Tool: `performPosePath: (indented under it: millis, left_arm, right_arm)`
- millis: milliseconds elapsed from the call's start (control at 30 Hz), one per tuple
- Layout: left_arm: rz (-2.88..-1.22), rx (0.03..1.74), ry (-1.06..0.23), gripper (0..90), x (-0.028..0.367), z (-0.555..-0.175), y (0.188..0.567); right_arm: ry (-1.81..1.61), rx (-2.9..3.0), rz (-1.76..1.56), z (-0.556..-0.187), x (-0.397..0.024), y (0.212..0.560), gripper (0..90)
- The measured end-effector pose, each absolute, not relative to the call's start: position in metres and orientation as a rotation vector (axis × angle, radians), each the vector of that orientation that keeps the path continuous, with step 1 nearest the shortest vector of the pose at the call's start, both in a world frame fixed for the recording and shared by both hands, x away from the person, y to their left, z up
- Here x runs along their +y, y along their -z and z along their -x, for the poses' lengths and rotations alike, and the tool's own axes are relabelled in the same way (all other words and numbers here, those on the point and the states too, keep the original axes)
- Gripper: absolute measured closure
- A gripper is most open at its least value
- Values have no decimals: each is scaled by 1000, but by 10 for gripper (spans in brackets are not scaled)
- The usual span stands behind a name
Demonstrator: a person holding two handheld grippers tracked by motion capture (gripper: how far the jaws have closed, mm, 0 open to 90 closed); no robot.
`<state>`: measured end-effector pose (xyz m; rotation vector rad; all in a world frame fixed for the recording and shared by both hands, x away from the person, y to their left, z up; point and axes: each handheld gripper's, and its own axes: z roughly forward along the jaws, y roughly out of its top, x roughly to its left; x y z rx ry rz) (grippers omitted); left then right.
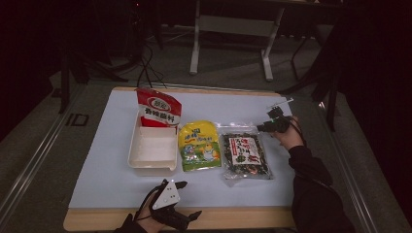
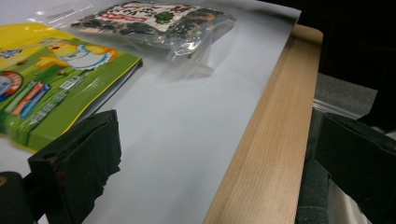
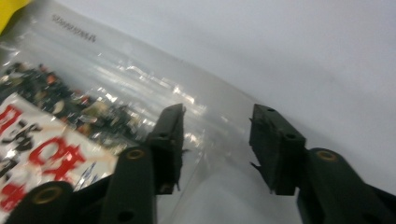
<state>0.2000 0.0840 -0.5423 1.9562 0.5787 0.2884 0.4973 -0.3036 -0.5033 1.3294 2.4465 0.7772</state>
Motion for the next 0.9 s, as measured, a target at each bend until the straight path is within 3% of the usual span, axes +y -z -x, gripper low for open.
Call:
performPosePath:
  millis: [400,500,700,867,900]
  left_arm:
    - [-1951,632,-305,22,92,-194,546]
    - [-1951,638,-310,22,94,-193,546]
    - [-1949,645,-314,22,95,-192,546]
    - [-1951,644,-313,22,95,-192,546]
    - [-1952,640,-314,22,94,-192,546]
  right_arm:
    - [-733,2508,-1340,-522,-300,513,379]
    - [-733,2525,-1345,-525,-299,515,375]
    - [-728,2598,-1317,-529,-297,519,470]
    - [-701,2613,-1295,-527,-295,518,603]
    - [-676,2609,-1293,-526,-294,516,662]
